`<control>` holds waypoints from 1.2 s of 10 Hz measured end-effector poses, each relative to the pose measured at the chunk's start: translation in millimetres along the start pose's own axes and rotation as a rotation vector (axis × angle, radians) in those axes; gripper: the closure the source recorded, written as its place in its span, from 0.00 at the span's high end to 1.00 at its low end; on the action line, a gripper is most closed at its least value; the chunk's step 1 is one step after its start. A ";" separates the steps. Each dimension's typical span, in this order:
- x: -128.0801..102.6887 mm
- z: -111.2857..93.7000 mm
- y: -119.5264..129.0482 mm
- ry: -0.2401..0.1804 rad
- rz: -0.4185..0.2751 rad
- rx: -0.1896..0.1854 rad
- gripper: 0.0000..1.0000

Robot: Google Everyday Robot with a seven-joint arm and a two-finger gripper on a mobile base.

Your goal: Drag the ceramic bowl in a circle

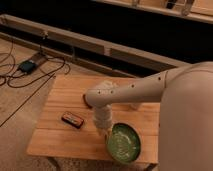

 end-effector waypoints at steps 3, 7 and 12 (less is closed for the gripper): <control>-34.2 -2.1 -27.6 -0.041 0.014 0.057 0.00; -91.0 5.0 -0.1 -0.090 -0.098 0.080 0.00; -99.0 5.2 96.7 -0.121 -0.316 0.027 0.00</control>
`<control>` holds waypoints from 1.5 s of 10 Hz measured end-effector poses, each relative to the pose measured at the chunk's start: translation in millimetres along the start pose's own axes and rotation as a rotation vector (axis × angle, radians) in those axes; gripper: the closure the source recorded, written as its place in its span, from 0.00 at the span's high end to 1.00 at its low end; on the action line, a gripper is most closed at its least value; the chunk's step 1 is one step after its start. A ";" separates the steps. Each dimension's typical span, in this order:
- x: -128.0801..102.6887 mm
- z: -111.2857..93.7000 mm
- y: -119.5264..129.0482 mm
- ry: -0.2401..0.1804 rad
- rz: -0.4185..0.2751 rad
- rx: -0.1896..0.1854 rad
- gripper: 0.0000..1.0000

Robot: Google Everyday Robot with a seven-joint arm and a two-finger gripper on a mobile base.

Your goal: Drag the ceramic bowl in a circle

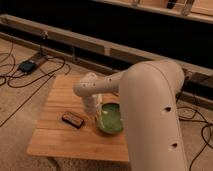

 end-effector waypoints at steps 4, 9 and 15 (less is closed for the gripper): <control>29.9 -16.0 74.6 0.014 -0.080 -0.090 0.00; 91.7 -20.4 74.0 0.099 0.005 -0.121 0.00; 102.1 -23.7 -22.9 0.058 0.188 -0.009 0.00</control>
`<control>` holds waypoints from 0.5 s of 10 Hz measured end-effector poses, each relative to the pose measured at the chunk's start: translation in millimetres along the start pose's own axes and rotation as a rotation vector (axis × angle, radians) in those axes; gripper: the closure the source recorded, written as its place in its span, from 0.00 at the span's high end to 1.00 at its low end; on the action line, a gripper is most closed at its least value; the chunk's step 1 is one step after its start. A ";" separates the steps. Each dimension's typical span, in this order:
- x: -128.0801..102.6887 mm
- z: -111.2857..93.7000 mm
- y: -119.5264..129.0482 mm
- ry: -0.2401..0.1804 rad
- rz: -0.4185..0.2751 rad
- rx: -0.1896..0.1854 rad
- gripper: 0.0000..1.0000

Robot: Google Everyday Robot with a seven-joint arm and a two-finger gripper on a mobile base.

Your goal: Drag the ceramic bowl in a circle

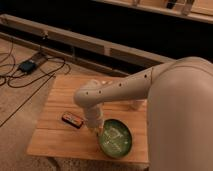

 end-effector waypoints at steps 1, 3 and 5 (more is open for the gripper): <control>-6.3 1.4 -8.9 -0.009 0.002 0.014 0.01; -24.6 6.2 -21.1 -0.029 -0.018 0.046 0.18; -44.9 10.8 -23.0 -0.045 -0.049 0.075 0.38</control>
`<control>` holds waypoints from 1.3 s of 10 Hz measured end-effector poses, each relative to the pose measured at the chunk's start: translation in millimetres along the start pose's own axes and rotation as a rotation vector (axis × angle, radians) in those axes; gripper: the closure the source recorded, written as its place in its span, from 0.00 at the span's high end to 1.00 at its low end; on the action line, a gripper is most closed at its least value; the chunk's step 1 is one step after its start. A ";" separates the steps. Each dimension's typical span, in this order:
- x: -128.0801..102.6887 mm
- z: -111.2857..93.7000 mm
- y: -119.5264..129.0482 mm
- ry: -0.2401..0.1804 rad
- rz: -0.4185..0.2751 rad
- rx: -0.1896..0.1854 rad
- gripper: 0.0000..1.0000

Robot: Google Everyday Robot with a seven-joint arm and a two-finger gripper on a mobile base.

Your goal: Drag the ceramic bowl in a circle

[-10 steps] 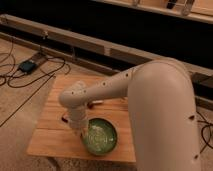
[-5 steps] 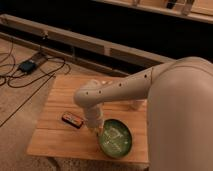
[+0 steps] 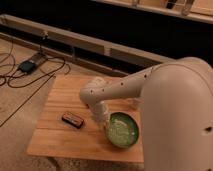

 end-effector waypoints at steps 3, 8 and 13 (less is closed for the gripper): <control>-23.9 4.9 9.3 -0.014 -0.063 0.044 0.64; -31.5 11.1 18.7 0.005 -0.151 0.151 0.65; -34.8 -4.4 34.0 -0.021 -0.211 0.245 0.65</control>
